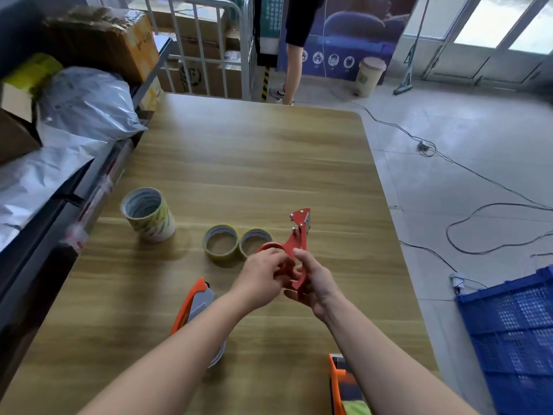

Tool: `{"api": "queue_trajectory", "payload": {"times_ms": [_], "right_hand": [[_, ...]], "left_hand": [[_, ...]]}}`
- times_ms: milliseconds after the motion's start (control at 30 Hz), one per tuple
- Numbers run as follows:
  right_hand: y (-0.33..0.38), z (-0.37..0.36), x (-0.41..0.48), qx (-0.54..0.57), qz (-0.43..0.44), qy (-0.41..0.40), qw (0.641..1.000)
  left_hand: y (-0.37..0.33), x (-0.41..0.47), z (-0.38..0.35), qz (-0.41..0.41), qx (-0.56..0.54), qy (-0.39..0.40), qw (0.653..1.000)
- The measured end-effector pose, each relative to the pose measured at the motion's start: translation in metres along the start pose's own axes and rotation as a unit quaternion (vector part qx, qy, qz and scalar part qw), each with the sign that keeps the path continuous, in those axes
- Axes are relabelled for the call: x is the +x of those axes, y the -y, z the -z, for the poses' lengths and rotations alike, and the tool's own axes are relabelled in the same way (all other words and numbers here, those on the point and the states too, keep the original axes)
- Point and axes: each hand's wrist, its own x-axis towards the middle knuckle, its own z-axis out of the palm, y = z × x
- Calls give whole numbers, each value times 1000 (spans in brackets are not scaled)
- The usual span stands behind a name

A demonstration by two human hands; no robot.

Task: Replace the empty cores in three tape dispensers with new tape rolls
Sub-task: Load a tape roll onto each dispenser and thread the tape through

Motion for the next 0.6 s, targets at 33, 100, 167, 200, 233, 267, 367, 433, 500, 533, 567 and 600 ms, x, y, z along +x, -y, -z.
{"api": "queue_trajectory", "payload": {"times_ms": [33,100,167,200,233,267,367,433,500,533,567,600], "right_hand": [[0,1,2,-1,-2,2,1000],[2,0,4,2,2,-4,1000],[3,0,8,-7,3,-35,999],[4,1,10,-13,7,-56,998],[5,3,12,-18,13,-76,997],[6,4,13,-22,16,-95,995],[7,9,17,-40,8,-124,991],[5,12,19,-39,-4,-125,991],[5,14,21,-29,-13,-129,991],[5,14,21,-28,-13,-131,991],[6,15,22,-28,-13,-133,991],[6,15,24,-33,-12,-135,990]], "left_hand": [[4,2,1,-6,34,-5,999],[12,6,2,3,20,-21,1000],[20,10,1,15,-14,-60,998],[25,14,0,16,-8,-94,995],[31,18,-1,22,17,-126,992],[35,21,-2,40,54,-146,987],[50,33,-2,124,233,-54,963],[59,39,-4,138,340,42,929],[66,43,-7,133,390,86,907],[67,44,-8,125,397,88,905],[70,45,-9,117,388,76,911],[73,45,-10,105,360,46,926]]}}
